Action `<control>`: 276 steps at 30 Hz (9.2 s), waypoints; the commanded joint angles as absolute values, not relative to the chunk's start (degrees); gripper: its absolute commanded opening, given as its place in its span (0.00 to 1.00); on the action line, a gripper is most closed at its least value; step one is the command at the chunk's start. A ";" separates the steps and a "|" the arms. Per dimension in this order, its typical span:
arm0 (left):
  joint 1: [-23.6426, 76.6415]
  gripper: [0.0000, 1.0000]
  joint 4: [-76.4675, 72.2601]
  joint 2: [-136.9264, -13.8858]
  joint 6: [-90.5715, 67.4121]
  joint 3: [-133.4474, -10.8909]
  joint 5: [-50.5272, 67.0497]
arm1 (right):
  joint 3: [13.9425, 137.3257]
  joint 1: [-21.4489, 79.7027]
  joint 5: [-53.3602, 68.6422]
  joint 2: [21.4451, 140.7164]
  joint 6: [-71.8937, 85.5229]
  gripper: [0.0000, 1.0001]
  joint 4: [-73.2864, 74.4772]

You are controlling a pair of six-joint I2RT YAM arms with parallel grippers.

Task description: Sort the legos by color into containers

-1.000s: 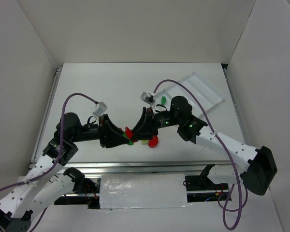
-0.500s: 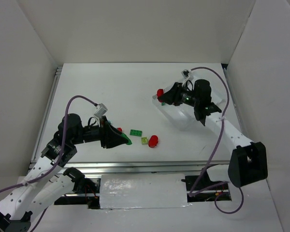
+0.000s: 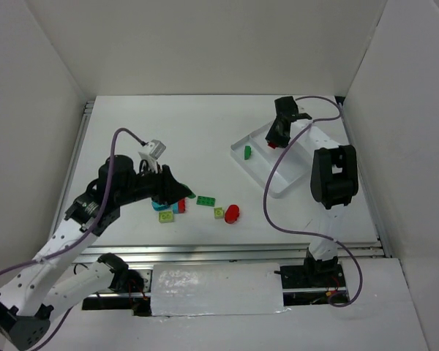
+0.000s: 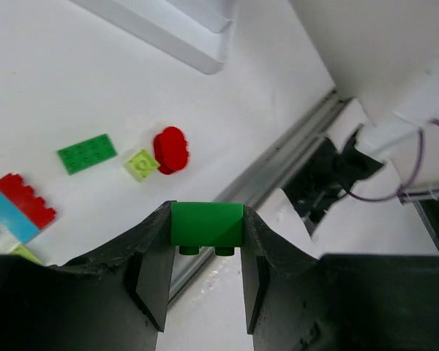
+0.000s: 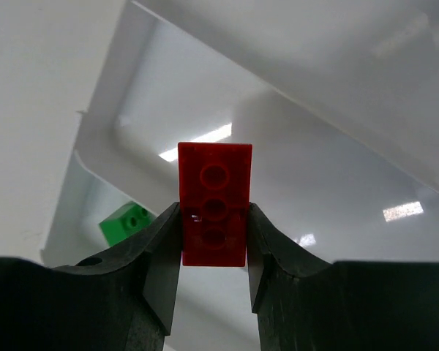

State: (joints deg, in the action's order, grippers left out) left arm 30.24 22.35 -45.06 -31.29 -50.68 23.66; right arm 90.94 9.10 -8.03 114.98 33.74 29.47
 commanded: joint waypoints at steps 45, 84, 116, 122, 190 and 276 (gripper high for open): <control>36.75 1.00 22.67 -111.24 -38.03 -103.91 -10.36 | 62.33 9.57 5.27 63.20 36.57 0.81 21.45; 20.83 1.00 46.32 -45.70 -28.21 -58.71 -24.17 | 93.61 51.24 1.06 121.46 -11.52 0.67 40.87; 20.74 1.00 45.09 -44.74 -28.92 -57.13 -24.17 | 91.66 46.41 -16.33 115.93 -5.98 0.05 24.35; 20.83 1.00 44.74 -44.47 -29.36 -56.43 -24.17 | 97.65 37.37 -18.73 113.65 4.20 0.06 31.20; 20.83 1.00 44.30 -45.35 -29.53 -55.90 -23.38 | 54.67 53.35 -30.50 94.75 74.36 0.65 31.99; 17.05 1.00 45.88 -41.05 -32.87 -55.90 -29.88 | 111.09 57.75 -19.16 127.79 43.33 0.96 43.86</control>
State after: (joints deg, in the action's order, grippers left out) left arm 17.37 47.55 -41.52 -33.26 -55.88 -30.02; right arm 109.47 57.82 -17.06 127.46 41.87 43.75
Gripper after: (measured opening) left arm 0.994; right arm 0.965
